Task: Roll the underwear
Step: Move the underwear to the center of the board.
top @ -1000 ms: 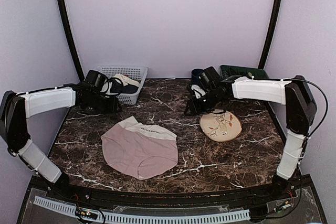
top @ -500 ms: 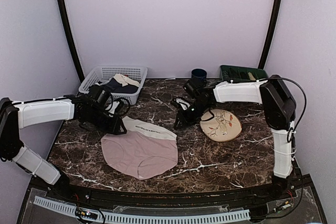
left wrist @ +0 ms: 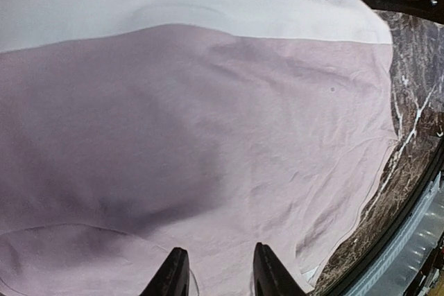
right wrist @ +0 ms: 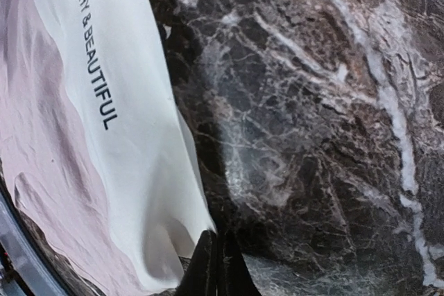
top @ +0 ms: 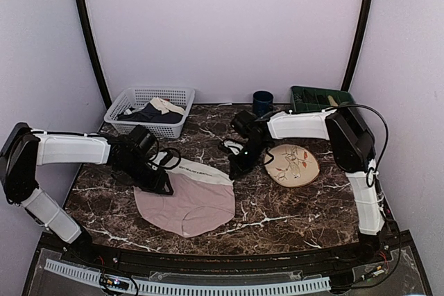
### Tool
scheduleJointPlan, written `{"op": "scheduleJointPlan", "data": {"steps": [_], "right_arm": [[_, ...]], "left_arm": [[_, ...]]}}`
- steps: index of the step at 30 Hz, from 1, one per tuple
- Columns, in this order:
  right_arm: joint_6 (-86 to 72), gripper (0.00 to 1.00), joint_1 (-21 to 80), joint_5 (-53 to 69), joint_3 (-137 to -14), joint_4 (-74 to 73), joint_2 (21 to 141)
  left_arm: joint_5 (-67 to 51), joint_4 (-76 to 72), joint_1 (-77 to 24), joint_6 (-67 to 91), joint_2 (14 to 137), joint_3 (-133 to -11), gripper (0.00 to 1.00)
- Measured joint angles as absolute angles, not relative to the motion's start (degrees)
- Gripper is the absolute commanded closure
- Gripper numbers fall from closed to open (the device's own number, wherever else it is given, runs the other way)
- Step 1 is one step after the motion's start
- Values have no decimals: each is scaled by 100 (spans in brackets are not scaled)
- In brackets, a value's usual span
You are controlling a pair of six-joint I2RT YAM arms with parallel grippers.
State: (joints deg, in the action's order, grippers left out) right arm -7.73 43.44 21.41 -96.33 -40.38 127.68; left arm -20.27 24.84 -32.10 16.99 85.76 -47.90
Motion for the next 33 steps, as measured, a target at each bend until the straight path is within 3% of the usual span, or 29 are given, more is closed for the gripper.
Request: {"op": "scheduleJointPlan", "data": {"steps": [5, 7, 9, 11, 13, 23, 28, 33], "right_arm": [[-707, 100, 4322, 1341, -9647, -4285, 12641], [-735, 100, 4219, 987, -9603, -4370, 12532], [-760, 97, 4029, 644, -9570, -4429, 12357], [-762, 67, 3911, 574, -9570, -4434, 12213], [-757, 53, 3793, 593, -9588, -4493, 12073], [-530, 69, 3844, 1673, -9526, -4582, 11968], [-447, 67, 3859, 2084, -9579, -4598, 12151], [-456, 67, 3820, 2222, -9504, -4633, 12143]], "left_arm": [[-1621, 2860, -3238, 1688, 8969, -4939, 75], [-1275, 3048, -3238, 1695, 9118, -5054, 75], [-965, 3175, -3238, 1721, 9223, -5148, 69], [-714, 3286, -3236, 1745, 9297, -5249, 63], [-582, 3334, -3236, 1758, 9308, -5339, 54], [-1157, 3223, -3404, 1695, 8925, -5485, 51], [-1059, 3253, -3404, 1765, 9452, -5673, 63], [-491, 3446, -3199, 1691, 9931, -5929, 66]]}}
